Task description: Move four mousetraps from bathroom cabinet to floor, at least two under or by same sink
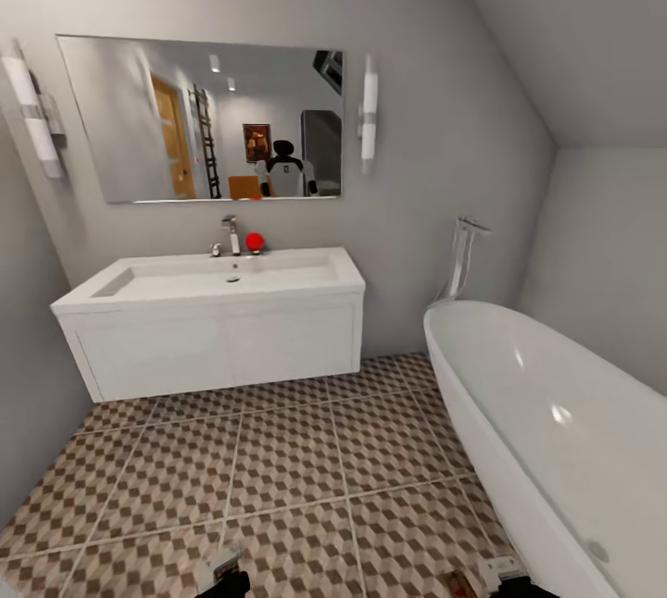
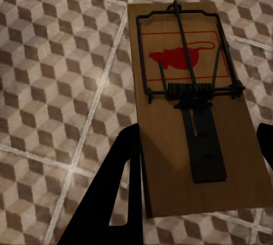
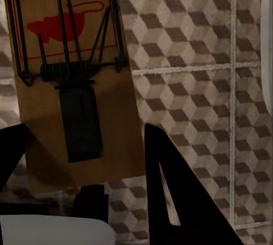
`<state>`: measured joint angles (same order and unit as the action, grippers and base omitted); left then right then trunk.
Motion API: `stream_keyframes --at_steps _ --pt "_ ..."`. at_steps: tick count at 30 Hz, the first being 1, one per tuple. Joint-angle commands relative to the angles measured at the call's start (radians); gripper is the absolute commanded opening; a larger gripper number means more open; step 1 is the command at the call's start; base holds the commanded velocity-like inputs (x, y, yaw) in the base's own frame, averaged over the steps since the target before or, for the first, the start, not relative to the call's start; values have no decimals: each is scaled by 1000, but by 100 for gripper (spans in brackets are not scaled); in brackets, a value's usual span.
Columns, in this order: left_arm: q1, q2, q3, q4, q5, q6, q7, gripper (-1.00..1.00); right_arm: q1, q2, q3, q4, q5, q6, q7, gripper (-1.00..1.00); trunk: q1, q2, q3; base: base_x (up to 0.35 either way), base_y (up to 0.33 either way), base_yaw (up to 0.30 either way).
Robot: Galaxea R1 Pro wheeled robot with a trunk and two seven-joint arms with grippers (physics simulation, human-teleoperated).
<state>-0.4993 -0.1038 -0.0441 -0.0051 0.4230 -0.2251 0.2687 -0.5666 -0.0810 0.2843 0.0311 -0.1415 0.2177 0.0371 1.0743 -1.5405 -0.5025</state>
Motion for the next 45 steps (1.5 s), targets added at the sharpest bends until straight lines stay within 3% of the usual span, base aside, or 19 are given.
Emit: stream_keyframes --at_steps 1,18,45 --pt "-1 0 -5 1 3 -2 6 -100 -1 0 9 1 -14 2 4 -100 1 -1 -1 323 0 176" --pt "-1 0 -5 1 3 -2 6 -100 -1 2 10 1 -10 2 4 -100 1 -1 -1 323 0 47" --pt "-1 0 -5 1 5 -3 6 -100 -1 -2 10 1 -12 2 4 -100 1 -1 -1 323 0 260"
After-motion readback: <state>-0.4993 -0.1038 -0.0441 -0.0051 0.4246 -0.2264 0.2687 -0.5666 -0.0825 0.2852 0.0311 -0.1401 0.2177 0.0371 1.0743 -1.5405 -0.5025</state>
